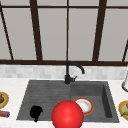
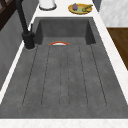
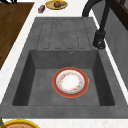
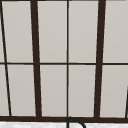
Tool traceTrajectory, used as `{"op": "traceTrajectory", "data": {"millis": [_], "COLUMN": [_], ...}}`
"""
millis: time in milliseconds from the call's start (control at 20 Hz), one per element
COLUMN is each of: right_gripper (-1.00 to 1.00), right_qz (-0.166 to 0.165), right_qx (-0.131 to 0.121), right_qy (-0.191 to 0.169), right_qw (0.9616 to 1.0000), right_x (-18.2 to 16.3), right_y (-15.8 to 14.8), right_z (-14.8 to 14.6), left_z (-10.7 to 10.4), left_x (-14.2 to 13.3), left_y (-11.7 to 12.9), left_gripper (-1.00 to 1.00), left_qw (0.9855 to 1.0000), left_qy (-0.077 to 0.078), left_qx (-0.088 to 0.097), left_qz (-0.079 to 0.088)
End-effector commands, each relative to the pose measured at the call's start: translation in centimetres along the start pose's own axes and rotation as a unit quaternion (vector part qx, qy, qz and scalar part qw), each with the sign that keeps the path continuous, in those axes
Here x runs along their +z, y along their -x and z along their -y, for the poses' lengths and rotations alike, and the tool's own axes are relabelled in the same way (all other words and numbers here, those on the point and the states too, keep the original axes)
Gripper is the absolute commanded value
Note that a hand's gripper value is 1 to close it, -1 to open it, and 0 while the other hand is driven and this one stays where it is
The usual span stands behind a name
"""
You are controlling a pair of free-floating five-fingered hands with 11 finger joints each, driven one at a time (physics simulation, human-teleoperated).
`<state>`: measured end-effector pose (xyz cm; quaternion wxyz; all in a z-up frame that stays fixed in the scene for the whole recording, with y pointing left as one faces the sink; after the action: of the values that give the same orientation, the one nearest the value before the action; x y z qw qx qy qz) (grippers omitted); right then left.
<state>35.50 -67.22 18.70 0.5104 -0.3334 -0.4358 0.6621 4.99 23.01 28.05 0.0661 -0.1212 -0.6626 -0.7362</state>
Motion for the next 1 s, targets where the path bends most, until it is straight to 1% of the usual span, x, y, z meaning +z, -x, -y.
{"op": "traceTrajectory", "data": {"millis": [0, 100, 200, 450, 750, 850, 950], "right_gripper": [-1.00, -1.00, -1.00, -1.00, -1.00, -1.00, -1.00], "right_qz": [-0.052, -0.063, -0.083, -0.101, -0.143, -0.153, -0.180], "right_qx": [-0.037, -0.053, -0.054, -0.073, -0.076, -0.077, -0.068], "right_qy": [0.004, 0.006, 0.005, 0.003, -0.001, -0.008, -0.007], "right_qw": [0.9980, 0.9966, 0.9950, 0.9922, 0.9868, 0.9852, 0.9813], "right_x": [0.5, 0.8, 1.1, 2.0, 2.8, 2.8, 2.9], "right_y": [-0.1, -0.2, -0.3, -0.5, -0.7, -0.9, -0.9], "right_z": [0.0, -0.1, -0.1, -0.3, -0.6, -0.7, -0.7], "left_z": [0.0, 0.0, 0.0, 0.0, 0.0, 0.0, 0.0], "left_x": [0.0, 0.0, 0.0, 0.0, 0.0, 0.0, 0.0], "left_y": [0.0, 0.0, 0.0, 0.0, 0.0, 0.0, 0.0], "left_gripper": [0.00, 0.00, 0.00, 0.00, 0.00, 0.00, 0.00], "left_qw": [1.0000, 1.0000, 1.0000, 1.0000, 1.0000, 1.0000, 1.0000], "left_qy": [0.000, 0.000, 0.000, 0.000, 0.000, 0.000, 0.000], "left_qx": [0.000, 0.000, 0.000, 0.000, 0.000, 0.000, 0.000], "left_qz": [0.000, 0.000, 0.000, 0.000, 0.000, 0.000, 0.000]}}
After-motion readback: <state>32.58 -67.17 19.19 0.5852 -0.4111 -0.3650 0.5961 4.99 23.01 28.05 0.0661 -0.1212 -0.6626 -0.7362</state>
